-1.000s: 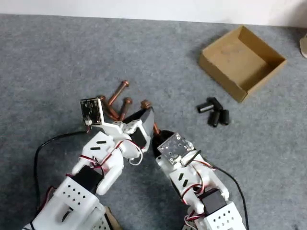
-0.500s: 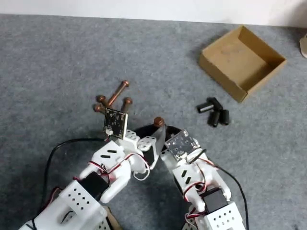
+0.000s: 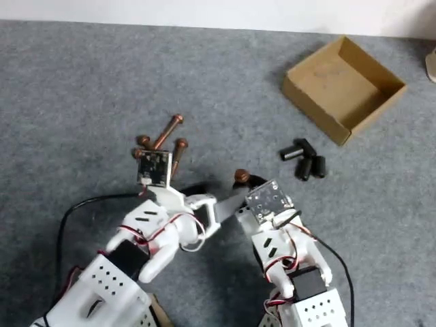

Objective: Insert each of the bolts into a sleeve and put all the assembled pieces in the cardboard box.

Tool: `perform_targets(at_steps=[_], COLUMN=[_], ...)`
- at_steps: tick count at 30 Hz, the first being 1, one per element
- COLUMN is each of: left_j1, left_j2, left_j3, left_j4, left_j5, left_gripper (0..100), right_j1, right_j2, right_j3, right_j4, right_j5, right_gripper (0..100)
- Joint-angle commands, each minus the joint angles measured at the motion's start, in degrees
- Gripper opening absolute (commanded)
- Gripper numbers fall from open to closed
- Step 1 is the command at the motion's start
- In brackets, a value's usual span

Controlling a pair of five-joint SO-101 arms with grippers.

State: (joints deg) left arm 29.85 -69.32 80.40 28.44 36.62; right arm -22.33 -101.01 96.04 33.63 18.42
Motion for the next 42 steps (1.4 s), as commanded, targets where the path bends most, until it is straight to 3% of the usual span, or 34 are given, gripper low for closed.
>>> perform_targets(at_steps=[1,12,15,22,42], left_j1=[-3.4,-5.5,-5.5,-5.5,-7.7], left_j2=[-0.4,-0.3,-0.3,-0.3,-0.3], left_j3=[-2.9,-2.9,-1.7,5.7,5.6], left_j4=[0.2,0.1,-0.4,-14.0,-14.1], left_j5=[1.6,2.0,1.7,-4.3,-4.6], left_gripper=[26,19,19,19,19], right_j1=[2.7,8.0,8.6,10.9,23.5], right_j2=[-1.1,-0.9,0.7,18.6,70.6], right_j3=[6.5,3.8,-0.2,-13.2,-61.8], right_j4=[-0.9,-0.6,3.6,6.8,6.7], right_j5=[-1.3,-3.1,-2.5,-1.8,22.1], right_gripper=[0.4,0.4,0.3,0.3,0.3])
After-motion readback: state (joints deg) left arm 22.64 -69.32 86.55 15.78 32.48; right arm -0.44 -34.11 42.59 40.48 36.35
